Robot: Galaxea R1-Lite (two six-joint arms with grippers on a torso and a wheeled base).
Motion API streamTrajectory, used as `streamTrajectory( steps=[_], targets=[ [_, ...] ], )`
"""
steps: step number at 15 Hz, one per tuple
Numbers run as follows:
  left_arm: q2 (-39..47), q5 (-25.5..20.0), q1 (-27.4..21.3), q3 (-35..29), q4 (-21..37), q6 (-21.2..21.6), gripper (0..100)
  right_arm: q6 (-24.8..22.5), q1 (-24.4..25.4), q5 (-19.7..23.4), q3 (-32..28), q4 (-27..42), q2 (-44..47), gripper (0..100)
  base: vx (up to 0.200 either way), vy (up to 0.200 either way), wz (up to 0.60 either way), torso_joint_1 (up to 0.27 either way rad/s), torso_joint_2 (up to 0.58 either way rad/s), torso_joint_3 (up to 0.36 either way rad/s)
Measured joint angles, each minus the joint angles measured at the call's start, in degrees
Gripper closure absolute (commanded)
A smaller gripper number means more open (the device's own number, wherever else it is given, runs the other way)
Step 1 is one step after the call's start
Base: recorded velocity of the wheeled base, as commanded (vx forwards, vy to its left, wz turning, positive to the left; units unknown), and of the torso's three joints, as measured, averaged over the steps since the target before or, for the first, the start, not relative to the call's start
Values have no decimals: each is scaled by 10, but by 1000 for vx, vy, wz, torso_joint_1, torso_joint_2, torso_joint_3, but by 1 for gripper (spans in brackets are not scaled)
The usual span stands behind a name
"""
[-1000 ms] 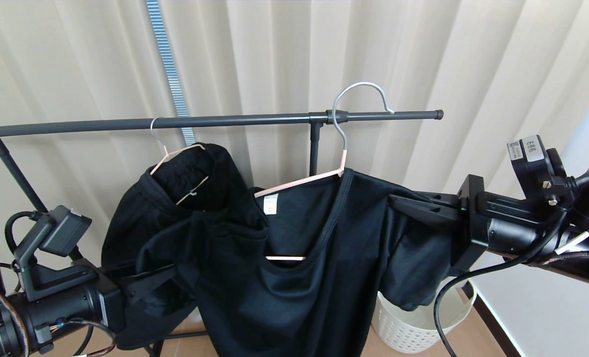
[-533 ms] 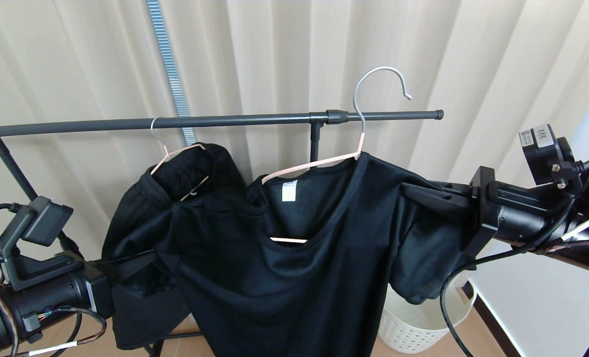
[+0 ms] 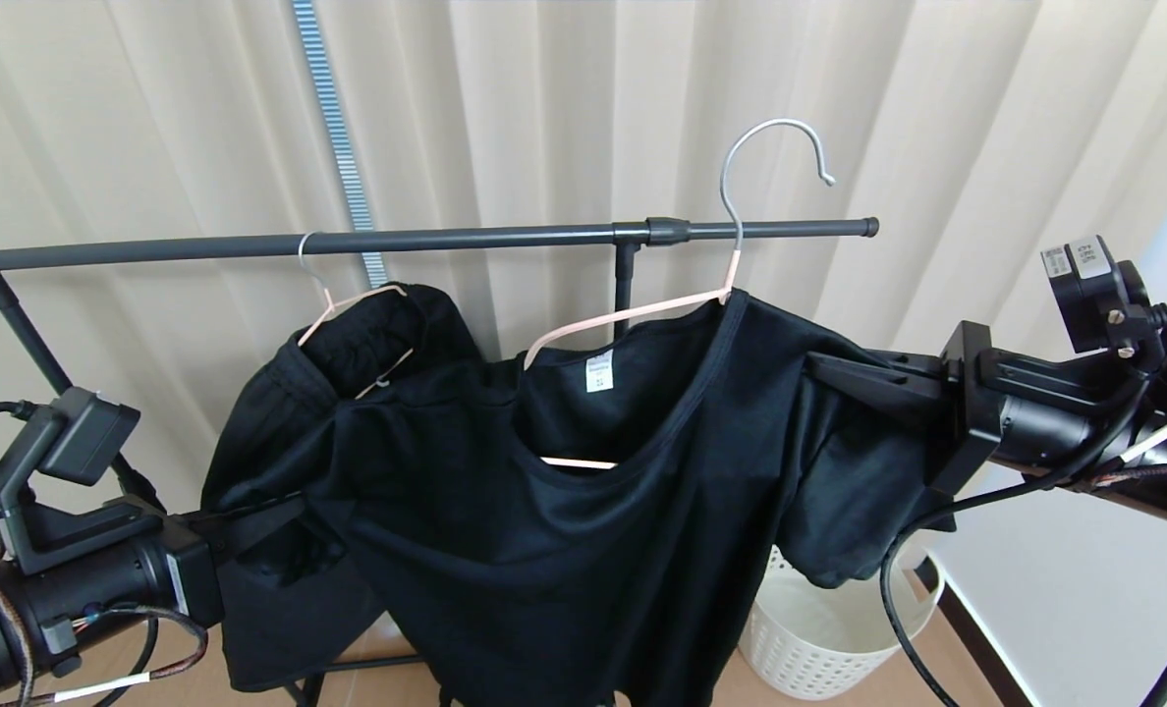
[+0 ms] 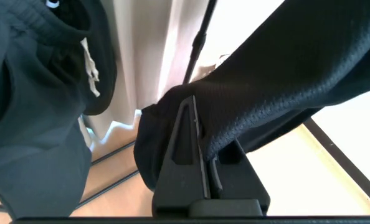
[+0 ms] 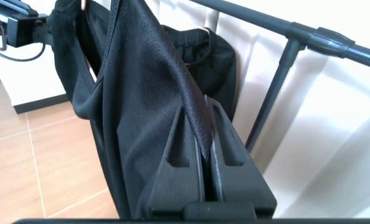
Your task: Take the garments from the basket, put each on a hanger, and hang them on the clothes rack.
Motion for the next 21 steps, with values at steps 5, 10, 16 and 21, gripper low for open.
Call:
streamTrajectory(
  steps=[5,10,16,21],
  targets=[
    [-3,-3,-3,4,0,0,0,0,-1,0,0,0,2,100,0,0,0,0,0,0],
    [-43,-79,-4,2,1,-55,0,-1,1,-1,1,0,12,100,0,0,0,0,0,0],
    [-95,-88,-30,-17,9,-91,0,-5,55,-1,13,1,47,100,0,0,0,0,0,0],
    [-117,45,-169,-60,119,-88,0,-16,111,-2,32,2,68,100,0,0,0,0,0,0]
  ],
)
